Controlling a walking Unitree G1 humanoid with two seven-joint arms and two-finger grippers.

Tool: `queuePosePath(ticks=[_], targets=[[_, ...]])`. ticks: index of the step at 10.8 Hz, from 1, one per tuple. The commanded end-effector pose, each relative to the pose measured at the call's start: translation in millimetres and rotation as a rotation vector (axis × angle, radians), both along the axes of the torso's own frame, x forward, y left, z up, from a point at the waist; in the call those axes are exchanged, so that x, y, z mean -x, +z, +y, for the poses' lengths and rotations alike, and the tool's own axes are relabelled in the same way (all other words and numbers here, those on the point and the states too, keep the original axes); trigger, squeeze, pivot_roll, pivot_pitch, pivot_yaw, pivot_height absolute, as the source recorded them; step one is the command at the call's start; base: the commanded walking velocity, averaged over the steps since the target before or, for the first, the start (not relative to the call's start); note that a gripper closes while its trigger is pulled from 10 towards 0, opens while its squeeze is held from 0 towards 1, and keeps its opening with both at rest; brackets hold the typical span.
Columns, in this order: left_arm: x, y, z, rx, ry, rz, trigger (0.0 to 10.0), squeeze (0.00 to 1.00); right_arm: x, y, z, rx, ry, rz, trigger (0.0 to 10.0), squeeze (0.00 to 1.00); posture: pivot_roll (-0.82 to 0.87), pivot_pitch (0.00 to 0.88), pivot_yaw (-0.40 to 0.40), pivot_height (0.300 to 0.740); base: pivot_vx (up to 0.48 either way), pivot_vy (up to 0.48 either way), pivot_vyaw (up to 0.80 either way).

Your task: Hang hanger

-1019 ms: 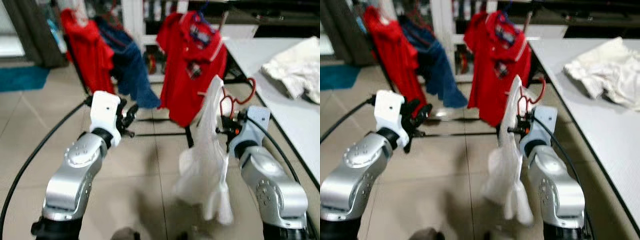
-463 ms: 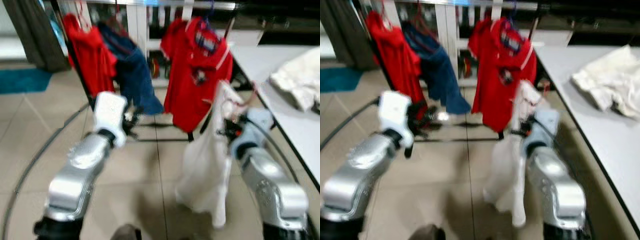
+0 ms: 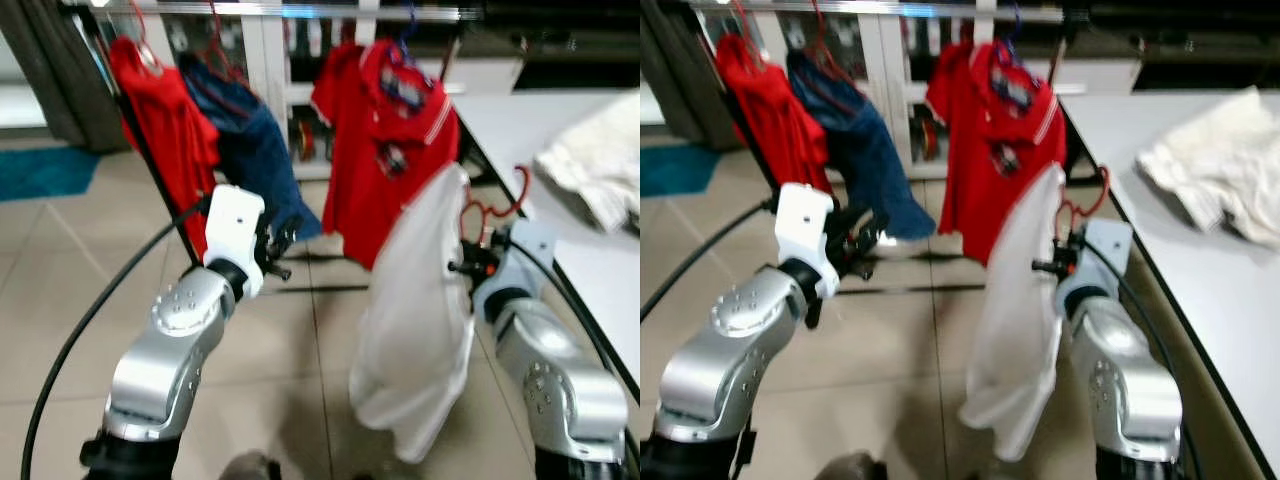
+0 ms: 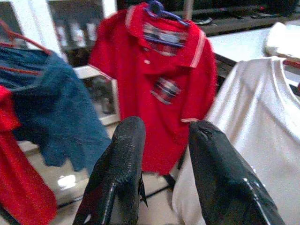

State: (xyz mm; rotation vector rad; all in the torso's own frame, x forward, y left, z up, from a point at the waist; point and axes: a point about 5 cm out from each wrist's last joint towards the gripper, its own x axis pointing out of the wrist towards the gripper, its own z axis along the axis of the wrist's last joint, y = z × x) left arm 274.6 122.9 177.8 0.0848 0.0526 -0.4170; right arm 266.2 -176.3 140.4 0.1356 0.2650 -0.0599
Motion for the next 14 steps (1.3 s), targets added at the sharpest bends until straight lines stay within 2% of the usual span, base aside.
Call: queuePosePath(ticks=[1, 5, 14], targets=[[-0.4, 1, 6.4, -0.007, 0.017, -0.005, 10.0, 0.0, -2.0, 8, 6.8, -0.008, 0.023, -0.046, 10.0, 0.0, 0.09, 0.095, -0.031, 0.74, 0.341, 0.0, 0.0], [3.8, -4, 5.1, -0.008, 0.019, 0.006, 10.0, 0.0, 1.8, 3, 2.7, 0.015, 0.024, -0.034, 10.0, 0.0, 0.08, 0.093, -0.038, 0.74, 0.341, 0.0, 0.0], [4.4, -7, 9.7, -0.033, 0.022, 0.014, 10.0, 0.0, 1.7, 3, 18.6, -0.027, 0.141, -0.037, 10.0, 0.0, 0.09, 0.08, -0.031, 0.74, 0.34, 0.0, 0.0]])
